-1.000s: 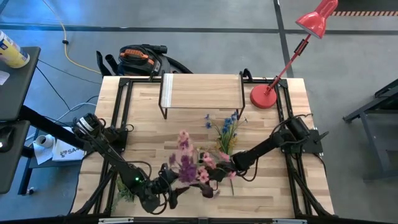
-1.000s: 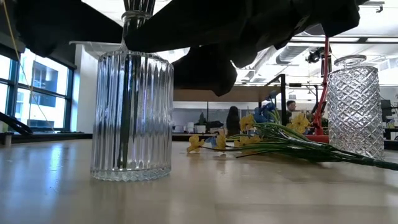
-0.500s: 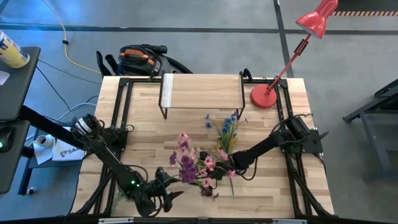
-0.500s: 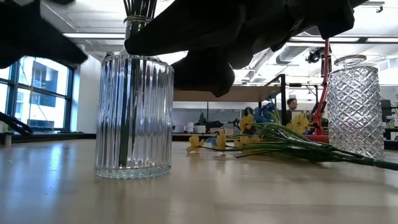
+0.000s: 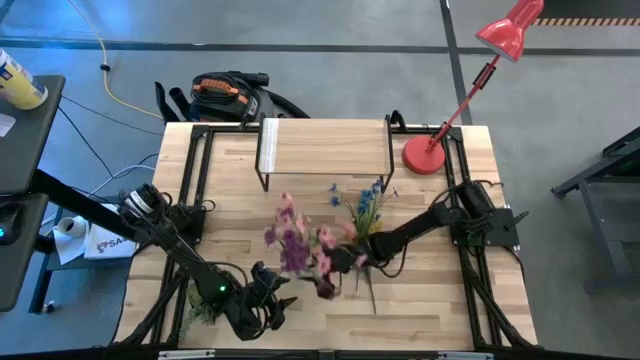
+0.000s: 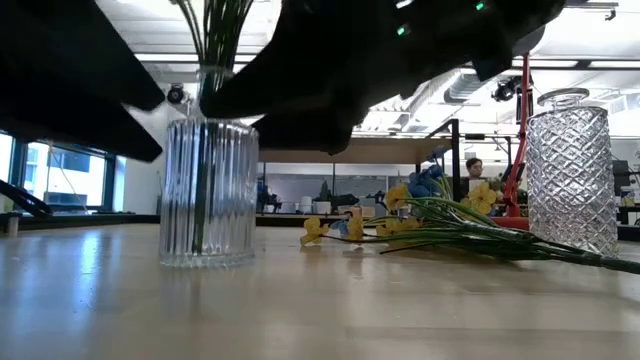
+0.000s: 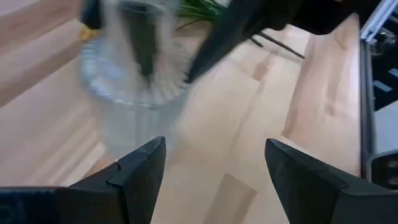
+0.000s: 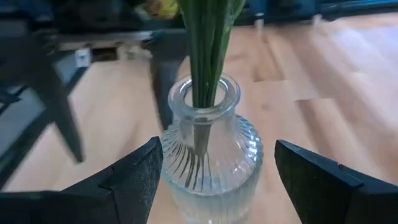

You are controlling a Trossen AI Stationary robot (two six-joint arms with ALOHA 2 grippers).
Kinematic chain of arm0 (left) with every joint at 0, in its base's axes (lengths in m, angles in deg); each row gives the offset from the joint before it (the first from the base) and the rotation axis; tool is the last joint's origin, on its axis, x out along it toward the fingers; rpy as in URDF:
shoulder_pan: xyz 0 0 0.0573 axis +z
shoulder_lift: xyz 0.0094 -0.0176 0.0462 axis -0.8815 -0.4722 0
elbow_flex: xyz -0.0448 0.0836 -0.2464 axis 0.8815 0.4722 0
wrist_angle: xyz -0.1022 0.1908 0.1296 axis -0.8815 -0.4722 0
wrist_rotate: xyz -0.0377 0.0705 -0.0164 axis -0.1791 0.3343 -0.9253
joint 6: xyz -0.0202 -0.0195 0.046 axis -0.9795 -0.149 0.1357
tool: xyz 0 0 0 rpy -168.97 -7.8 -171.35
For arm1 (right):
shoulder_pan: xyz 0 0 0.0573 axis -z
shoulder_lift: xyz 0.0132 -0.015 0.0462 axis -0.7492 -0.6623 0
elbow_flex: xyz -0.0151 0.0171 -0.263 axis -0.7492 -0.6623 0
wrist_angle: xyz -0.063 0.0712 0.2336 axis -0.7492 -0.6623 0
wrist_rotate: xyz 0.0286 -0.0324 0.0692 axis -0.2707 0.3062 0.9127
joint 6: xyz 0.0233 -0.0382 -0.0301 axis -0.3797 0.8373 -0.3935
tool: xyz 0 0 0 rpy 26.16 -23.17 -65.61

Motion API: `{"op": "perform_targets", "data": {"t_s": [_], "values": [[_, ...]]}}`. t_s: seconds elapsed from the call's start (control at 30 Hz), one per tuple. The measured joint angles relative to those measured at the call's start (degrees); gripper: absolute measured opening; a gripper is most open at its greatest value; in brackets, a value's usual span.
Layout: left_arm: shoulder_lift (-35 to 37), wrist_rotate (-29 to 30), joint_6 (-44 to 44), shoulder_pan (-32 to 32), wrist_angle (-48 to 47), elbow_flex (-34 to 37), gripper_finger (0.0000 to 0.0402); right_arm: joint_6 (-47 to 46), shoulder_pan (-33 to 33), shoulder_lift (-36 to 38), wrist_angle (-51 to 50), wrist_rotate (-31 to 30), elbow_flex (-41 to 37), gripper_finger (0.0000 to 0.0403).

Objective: Pick and place flowers into a vace then onto a shelf
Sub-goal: Put the purple flowers into the left transparent vase, then put the left transparent vase on the shelf

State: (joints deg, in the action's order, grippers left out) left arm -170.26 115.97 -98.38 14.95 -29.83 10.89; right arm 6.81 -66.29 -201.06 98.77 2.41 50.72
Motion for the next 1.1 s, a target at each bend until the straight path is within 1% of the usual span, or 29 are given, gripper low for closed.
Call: {"op": "perform_targets", "data": {"t_s": [0.17, 0.3, 0.47, 0.63, 0.73, 0.87, 1.1], "values": [[0.0, 1.7, -0.1, 0.0, -0.5, 0.0, 0.0310, 1.4, 3.6, 0.0, 0.0, 0.6, 0.0, 0.0300], [0.0, 2.1, -2.5, 0.0, -2.0, 0.0, 0.0310, -0.1, 5.7, 0.0, 0.1, 2.5, 0.0, 0.0300], [0.0, 2.4, -9.2, 0.0, -9.3, 0.0, 0.0310, 0.5, 6.0, 0.0, 0.0, 3.1, 0.0, 0.0300], [0.0, 6.5, -15.8, 0.0, -16.1, 0.0, 0.0310, 1.6, 5.3, -0.5, -2.0, 4.3, -0.5, 0.0300], [0.0, 7.4, -16.1, 0.1, -16.9, 0.0, 0.0310, 2.1, 4.8, 0.1, -1.3, 4.7, -0.1, 0.0300], [0.0, 7.5, -15.9, 0.5, -17.1, 0.0, 0.0310, 2.5, 4.6, -0.2, -3.1, 4.7, -0.3, 0.0300], [0.0, 7.9, -16.0, 1.1, -19.3, 0.0, 0.0310, 1.6, 5.5, 0.0, -2.4, 5.5, -0.1, 0.0300]]}}
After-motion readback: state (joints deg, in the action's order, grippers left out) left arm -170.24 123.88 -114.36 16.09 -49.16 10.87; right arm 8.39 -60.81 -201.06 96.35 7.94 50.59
